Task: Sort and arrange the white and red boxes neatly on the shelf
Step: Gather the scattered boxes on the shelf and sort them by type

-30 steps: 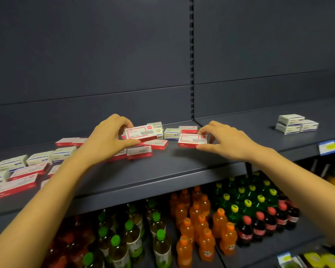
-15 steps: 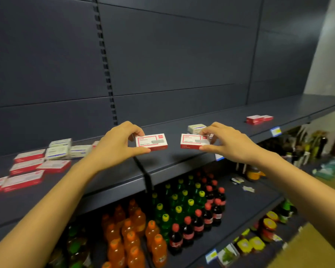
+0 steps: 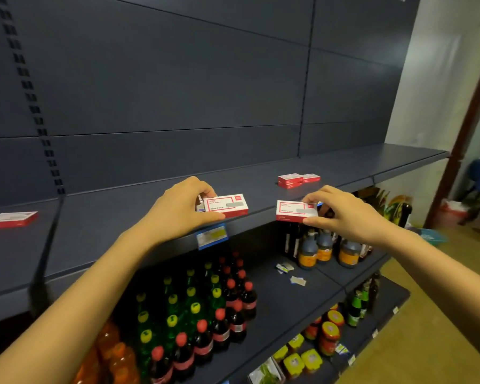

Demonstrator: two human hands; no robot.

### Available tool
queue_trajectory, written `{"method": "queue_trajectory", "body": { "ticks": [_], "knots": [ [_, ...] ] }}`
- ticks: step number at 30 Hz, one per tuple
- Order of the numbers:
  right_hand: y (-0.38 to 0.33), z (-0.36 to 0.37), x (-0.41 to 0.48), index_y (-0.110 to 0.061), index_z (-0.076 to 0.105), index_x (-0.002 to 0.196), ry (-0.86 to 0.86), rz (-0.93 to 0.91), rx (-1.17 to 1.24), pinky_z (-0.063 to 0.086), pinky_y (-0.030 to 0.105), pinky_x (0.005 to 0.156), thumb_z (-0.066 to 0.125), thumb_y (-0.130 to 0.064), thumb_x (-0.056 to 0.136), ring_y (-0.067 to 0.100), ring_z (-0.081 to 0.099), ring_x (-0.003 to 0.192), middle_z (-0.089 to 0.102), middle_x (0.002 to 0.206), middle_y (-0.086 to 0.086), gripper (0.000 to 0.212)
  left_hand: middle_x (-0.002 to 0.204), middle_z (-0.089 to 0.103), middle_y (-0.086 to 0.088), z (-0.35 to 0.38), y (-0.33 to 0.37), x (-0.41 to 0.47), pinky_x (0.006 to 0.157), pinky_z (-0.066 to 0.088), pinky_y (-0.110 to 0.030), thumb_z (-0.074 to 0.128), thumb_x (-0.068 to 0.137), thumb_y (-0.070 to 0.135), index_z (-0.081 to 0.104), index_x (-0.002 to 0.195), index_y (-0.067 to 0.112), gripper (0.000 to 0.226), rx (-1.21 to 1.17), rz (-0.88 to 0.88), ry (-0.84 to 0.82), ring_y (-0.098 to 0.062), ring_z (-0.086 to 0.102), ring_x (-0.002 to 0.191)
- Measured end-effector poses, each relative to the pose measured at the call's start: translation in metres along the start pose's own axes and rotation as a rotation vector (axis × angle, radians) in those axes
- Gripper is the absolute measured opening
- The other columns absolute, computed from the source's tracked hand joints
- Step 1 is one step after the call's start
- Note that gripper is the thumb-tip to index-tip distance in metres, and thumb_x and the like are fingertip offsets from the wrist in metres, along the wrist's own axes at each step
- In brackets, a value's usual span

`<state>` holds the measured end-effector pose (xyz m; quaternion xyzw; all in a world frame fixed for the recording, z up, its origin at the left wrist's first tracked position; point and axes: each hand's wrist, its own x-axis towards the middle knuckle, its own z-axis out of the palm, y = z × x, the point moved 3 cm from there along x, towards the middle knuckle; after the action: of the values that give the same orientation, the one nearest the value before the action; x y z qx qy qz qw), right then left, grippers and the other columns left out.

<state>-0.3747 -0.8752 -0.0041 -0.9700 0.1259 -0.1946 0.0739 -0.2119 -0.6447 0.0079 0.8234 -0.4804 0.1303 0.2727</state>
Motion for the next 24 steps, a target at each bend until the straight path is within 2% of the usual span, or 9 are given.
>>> {"method": "queue_trajectory", "body": {
  "ticks": [3, 7, 14, 18, 24],
  "knots": [
    [0.039, -0.003, 0.001, -0.027, 0.049, 0.125, 0.014, 0.044, 0.016, 0.05, 0.039, 0.078, 0.058, -0.043, 0.085, 0.011, 0.05, 0.097, 0.05, 0.12, -0.005, 0.044, 0.11, 0.056, 0.0, 0.023, 0.018, 0.032, 0.076, 0.045, -0.028, 0.069, 0.075, 0.04, 0.057, 0.104, 0.018, 0.039, 0.013, 0.032, -0.015, -0.009, 0.049, 0.09],
    [0.08, 0.003, 0.011, -0.025, 0.049, 0.126, 0.051, 0.066, 0.054, 0.045, 0.03, 0.074, 0.058, -0.041, 0.085, 0.008, 0.045, 0.094, 0.05, 0.117, -0.004, 0.045, 0.111, 0.055, 0.001, 0.053, 0.031, 0.074, 0.075, 0.043, -0.028, 0.068, 0.075, 0.043, 0.055, 0.106, 0.018, 0.041, 0.027, 0.028, -0.048, -0.008, 0.047, 0.089],
    [0.148, 0.01, 0.06, -0.026, 0.051, 0.123, 0.047, 0.06, 0.079, 0.049, 0.035, 0.08, 0.058, -0.041, 0.086, 0.01, 0.048, 0.097, 0.05, 0.117, -0.004, 0.041, 0.112, 0.056, -0.004, 0.099, 0.039, 0.154, 0.083, 0.051, -0.039, 0.067, 0.078, 0.04, 0.055, 0.109, 0.015, 0.042, 0.046, -0.014, -0.092, -0.017, 0.053, 0.096],
    [0.185, 0.012, 0.099, -0.025, 0.05, 0.123, -0.013, 0.043, 0.075, 0.05, 0.039, 0.083, 0.058, -0.04, 0.085, 0.015, 0.053, 0.103, 0.05, 0.118, -0.003, 0.042, 0.109, 0.056, -0.004, 0.125, 0.036, 0.199, 0.082, 0.05, -0.04, 0.067, 0.077, 0.042, 0.057, 0.106, 0.015, 0.041, 0.059, -0.05, -0.117, -0.018, 0.053, 0.092],
    [0.232, 0.021, 0.152, -0.027, 0.05, 0.124, -0.063, 0.011, 0.086, 0.05, 0.043, 0.086, 0.057, -0.043, 0.086, 0.013, 0.052, 0.105, 0.05, 0.12, -0.006, 0.042, 0.106, 0.054, 0.001, 0.158, 0.033, 0.249, 0.083, 0.047, -0.039, 0.066, 0.077, 0.045, 0.059, 0.105, 0.017, 0.04, 0.074, -0.078, -0.119, -0.017, 0.05, 0.088]
  ]
}}
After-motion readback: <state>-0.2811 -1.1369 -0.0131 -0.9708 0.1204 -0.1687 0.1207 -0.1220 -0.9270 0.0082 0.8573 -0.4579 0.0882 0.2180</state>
